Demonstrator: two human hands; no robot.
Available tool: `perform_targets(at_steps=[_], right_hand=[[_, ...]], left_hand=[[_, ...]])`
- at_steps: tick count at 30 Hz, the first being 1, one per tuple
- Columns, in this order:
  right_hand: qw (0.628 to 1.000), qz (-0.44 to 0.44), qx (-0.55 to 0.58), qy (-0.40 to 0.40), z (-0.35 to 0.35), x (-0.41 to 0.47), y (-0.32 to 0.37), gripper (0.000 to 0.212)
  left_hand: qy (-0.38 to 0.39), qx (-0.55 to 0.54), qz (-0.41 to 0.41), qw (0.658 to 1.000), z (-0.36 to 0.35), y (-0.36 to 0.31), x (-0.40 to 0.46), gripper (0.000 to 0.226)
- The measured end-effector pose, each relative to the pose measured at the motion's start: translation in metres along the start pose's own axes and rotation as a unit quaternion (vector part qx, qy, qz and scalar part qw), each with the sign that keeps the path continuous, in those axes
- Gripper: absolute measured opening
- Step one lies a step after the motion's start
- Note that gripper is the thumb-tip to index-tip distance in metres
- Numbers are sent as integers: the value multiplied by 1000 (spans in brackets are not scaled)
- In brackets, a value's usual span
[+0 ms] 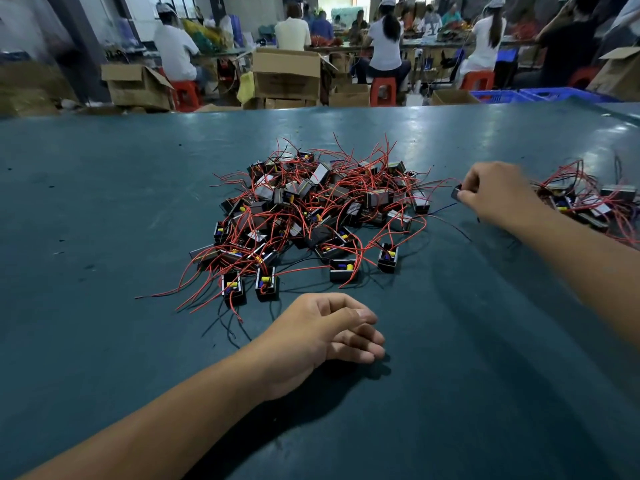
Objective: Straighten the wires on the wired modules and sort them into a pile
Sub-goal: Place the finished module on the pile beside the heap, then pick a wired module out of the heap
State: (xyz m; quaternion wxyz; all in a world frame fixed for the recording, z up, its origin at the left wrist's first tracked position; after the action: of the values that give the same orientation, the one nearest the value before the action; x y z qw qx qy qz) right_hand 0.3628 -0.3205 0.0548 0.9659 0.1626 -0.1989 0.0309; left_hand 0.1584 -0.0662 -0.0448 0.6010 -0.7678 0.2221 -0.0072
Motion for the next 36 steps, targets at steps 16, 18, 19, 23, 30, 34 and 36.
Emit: perform_targets(at_steps=[16,18,19,23,30,34,36], right_hand=[[987,-17,-117,105,-76,47,21,71],[987,-28,-116,107,-77,47,21,64],[987,-32,-113,107,-76,49,21,61],[987,-37,-108,110,-69,54,24,58],[979,-33,-120,162,-78,49,22,68],[982,-47,-99,153,-83,47,15,68],[981,-53,-106,151,-83,45,14,68]], left_hand=[[0,18,-5,1000,0,-1,2,18],[-1,24,-7,1000,0,-1,3,16],[-1,26,-8,1000,-1,-1,3,15],[-4,31,-13,999,-2,0,4,12],[-6,41,-13,999,-3,-1,5,10],[-3,45,-16,999,-3,-1,5,10],[-4,44,-15,999,-3,-2,5,10]])
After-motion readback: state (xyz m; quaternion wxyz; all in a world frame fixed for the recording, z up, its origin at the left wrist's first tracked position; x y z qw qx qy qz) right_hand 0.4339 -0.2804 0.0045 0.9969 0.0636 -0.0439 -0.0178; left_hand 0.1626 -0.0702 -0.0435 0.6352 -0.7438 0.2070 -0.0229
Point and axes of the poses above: each hand's wrist, its own x-axis towards the middle knuckle, its own z-axis out of the back of the hand, y = z × x, the point moved 8 cm from there along x, towards the middle knuckle, and after that the axes turned 3 degrees about -y, right-handed, at the moved point
